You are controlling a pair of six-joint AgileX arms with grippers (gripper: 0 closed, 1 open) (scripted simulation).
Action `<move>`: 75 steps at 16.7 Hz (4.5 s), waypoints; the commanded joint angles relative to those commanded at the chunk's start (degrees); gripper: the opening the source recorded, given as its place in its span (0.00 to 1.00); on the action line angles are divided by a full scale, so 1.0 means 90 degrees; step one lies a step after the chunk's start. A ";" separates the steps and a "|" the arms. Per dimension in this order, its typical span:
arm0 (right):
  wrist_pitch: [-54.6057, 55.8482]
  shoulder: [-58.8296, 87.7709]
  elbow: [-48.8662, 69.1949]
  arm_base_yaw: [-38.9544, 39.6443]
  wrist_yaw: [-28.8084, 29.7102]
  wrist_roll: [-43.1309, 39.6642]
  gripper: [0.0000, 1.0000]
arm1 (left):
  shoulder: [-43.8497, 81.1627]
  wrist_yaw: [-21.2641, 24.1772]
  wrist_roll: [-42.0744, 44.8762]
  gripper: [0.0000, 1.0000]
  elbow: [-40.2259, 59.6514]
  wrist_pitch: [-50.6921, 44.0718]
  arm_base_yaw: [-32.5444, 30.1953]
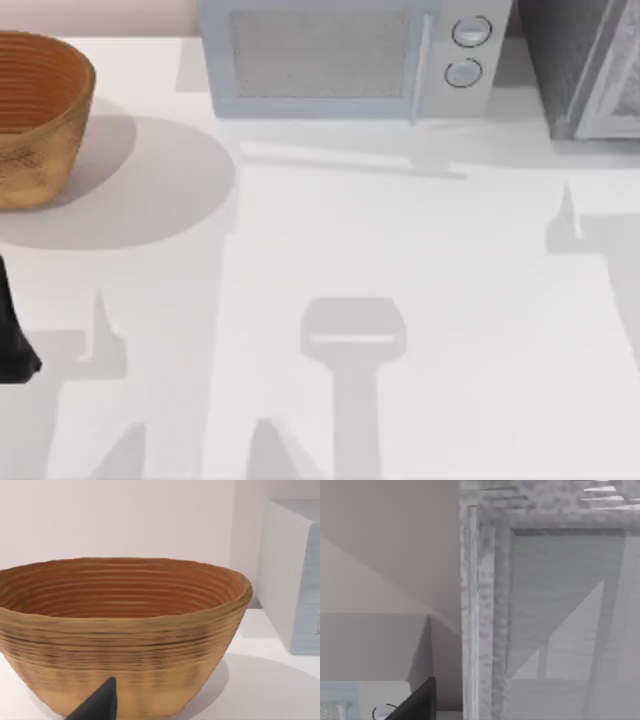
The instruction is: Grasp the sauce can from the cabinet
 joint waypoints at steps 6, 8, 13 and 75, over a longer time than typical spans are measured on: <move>-0.0739 0.2471 0.3587 0.0348 0.0377 0.0043 1.00 | 0.0000 0.0000 0.0000 1.00 0.0000 0.0000 0.0000; -0.0956 0.3135 0.4444 0.0440 0.0473 0.0050 1.00 | 0.0000 0.0000 0.0000 1.00 0.0000 0.0000 0.0000; -0.1310 0.4124 0.5515 0.0572 0.0606 0.0053 1.00 | 0.0000 0.0000 0.0000 1.00 0.0000 0.0000 0.0000; -0.3435 0.3891 0.7385 0.3157 0.3246 0.0044 0.00 | 0.0000 0.0000 0.0000 1.00 0.0000 0.0000 0.0000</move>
